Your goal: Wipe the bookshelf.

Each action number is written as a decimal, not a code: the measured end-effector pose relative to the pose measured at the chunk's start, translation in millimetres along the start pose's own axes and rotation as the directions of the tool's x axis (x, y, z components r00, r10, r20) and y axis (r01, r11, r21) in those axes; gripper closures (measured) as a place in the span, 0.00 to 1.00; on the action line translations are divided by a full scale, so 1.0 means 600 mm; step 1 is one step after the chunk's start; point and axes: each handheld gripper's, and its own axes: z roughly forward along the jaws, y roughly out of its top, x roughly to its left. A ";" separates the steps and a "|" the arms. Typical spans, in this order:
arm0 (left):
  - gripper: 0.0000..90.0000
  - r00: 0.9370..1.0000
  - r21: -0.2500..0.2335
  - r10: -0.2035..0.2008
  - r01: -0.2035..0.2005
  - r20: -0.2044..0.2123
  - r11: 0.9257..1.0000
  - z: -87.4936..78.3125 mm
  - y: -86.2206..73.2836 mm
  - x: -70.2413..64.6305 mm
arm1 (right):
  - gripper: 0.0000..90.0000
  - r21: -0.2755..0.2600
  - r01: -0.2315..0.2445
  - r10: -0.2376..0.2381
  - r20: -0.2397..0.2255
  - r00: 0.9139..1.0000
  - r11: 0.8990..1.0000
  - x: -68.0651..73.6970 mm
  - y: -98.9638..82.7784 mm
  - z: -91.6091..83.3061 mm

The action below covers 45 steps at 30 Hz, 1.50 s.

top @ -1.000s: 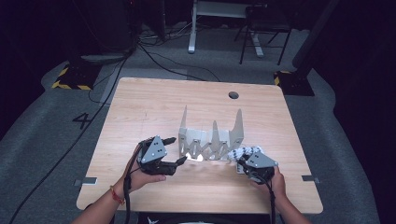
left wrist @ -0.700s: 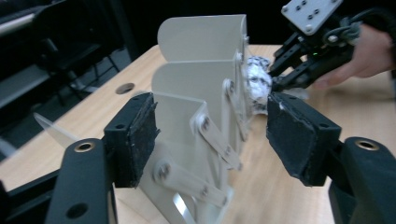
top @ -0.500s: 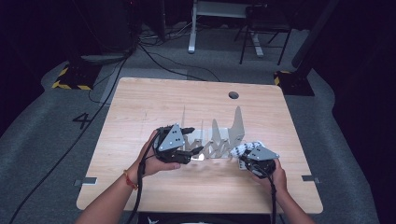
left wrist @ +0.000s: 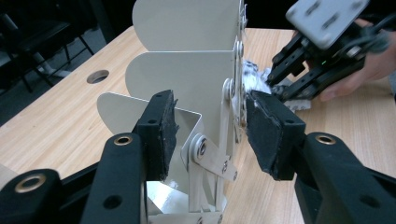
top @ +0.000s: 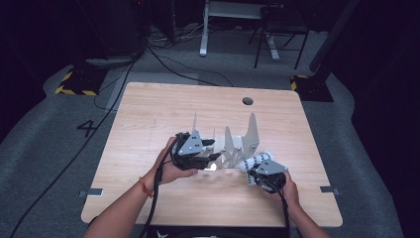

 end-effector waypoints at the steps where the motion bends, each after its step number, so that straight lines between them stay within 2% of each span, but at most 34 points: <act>1: 0.65 1.000 -0.001 0.003 -0.003 0.004 1.000 0.000 -0.001 0.000 | 0.90 -0.024 0.007 -0.007 0.005 1.000 1.000 0.002 0.005 -0.007; 3: 0.68 1.000 0.002 0.000 -0.001 0.015 1.000 0.000 -0.001 0.001 | 0.90 -0.119 0.024 -0.022 0.021 1.000 0.993 0.007 0.026 -0.032; 5: 0.71 1.000 0.001 -0.012 0.012 0.023 1.000 -0.001 0.000 0.004 | 0.90 -0.185 0.036 -0.028 0.043 0.999 0.982 0.011 0.047 -0.051; 7: 0.75 0.999 -0.002 -0.020 0.020 0.033 1.000 -0.003 0.000 0.005 | 0.90 -0.231 0.040 -0.029 0.050 0.998 0.972 0.015 0.064 -0.062; 8: 0.76 0.999 0.000 -0.022 0.022 0.031 1.000 -0.003 0.000 0.002 | 0.90 -0.239 0.059 -0.047 0.057 0.997 0.969 0.019 0.073 -0.064; 9: 0.77 0.999 -0.003 -0.023 0.023 0.032 1.000 -0.003 0.000 0.001 | 0.90 -0.237 0.085 -0.072 0.061 0.996 0.968 0.024 0.082 -0.064; 11: 0.79 0.999 -0.002 -0.027 0.027 0.033 1.000 -0.002 0.002 -0.004 | 0.90 -0.233 0.104 -0.091 0.063 0.994 0.967 0.029 0.089 -0.060; 14: 0.83 0.999 -0.007 -0.033 0.033 0.040 0.999 -0.002 0.003 -0.008 | 0.90 -0.192 0.113 -0.107 0.042 0.993 0.975 0.034 0.092 -0.041; 17: 0.85 0.998 -0.008 -0.036 0.036 0.045 0.999 -0.002 0.003 -0.012 | 0.90 -0.136 0.124 -0.123 0.020 0.992 0.983 0.040 0.080 -0.022; 20: 0.87 0.998 -0.009 -0.042 0.042 0.038 0.999 -0.002 0.003 -0.013 | 0.90 -0.067 0.125 -0.125 0.000 0.992 0.990 0.043 0.061 0.005; 23: 0.89 0.998 -0.011 -0.055 0.055 0.036 0.998 -0.003 0.004 -0.018 | 0.90 -0.033 0.113 -0.114 -0.014 0.993 0.993 0.037 0.044 0.021; 27: 0.90 0.998 -0.013 -0.047 0.047 0.032 0.999 -0.003 0.003 -0.024 | 0.90 0.026 0.108 -0.107 -0.013 0.994 0.994 0.037 0.023 0.036; 29: 0.90 0.998 -0.016 -0.046 0.047 0.034 0.999 -0.003 0.004 -0.025 | 0.90 0.037 0.092 -0.091 -0.022 0.996 0.995 0.035 0.016 0.039; 31: 0.90 0.998 -0.016 -0.048 0.049 0.034 0.999 -0.003 0.004 -0.026 | 0.90 0.028 0.090 -0.090 -0.009 0.996 0.996 0.033 0.020 0.034; 34: 0.90 0.998 -0.017 -0.051 0.051 0.030 0.999 -0.002 0.004 -0.026 | 0.91 -0.085 0.088 -0.088 0.010 0.996 0.992 0.032 0.043 0.001; 35: 0.90 0.998 -0.018 -0.050 0.050 0.031 0.999 -0.002 0.004 -0.026 | 0.91 -0.118 0.094 -0.092 0.023 0.996 0.989 0.032 0.051 -0.010; 37: 0.90 0.998 -0.019 -0.056 0.057 0.035 0.998 -0.001 0.005 -0.026 | 0.91 -0.206 0.092 -0.085 0.042 0.996 0.974 0.031 0.072 -0.038; 39: 0.91 0.998 -0.020 -0.058 0.059 0.038 0.998 0.000 0.005 -0.027 | 0.91 -0.258 0.111 -0.100 0.054 0.994 0.960 0.036 0.093 -0.057; 41: 0.91 0.997 -0.020 -0.061 0.062 0.040 0.998 0.000 0.006 -0.029 | 0.91 -0.269 0.125 -0.117 0.044 0.992 0.955 0.047 0.103 -0.060; 43: 0.91 0.998 -0.022 -0.058 0.059 0.037 0.998 0.000 0.006 -0.030 | 0.91 -0.249 0.143 -0.143 0.019 0.990 0.958 0.059 0.104 -0.051; 45: 0.91 0.998 -0.019 -0.058 0.058 0.033 0.998 0.000 0.006 -0.031 | 0.91 -0.199 0.165 -0.171 -0.011 0.985 0.966 0.072 0.098 -0.031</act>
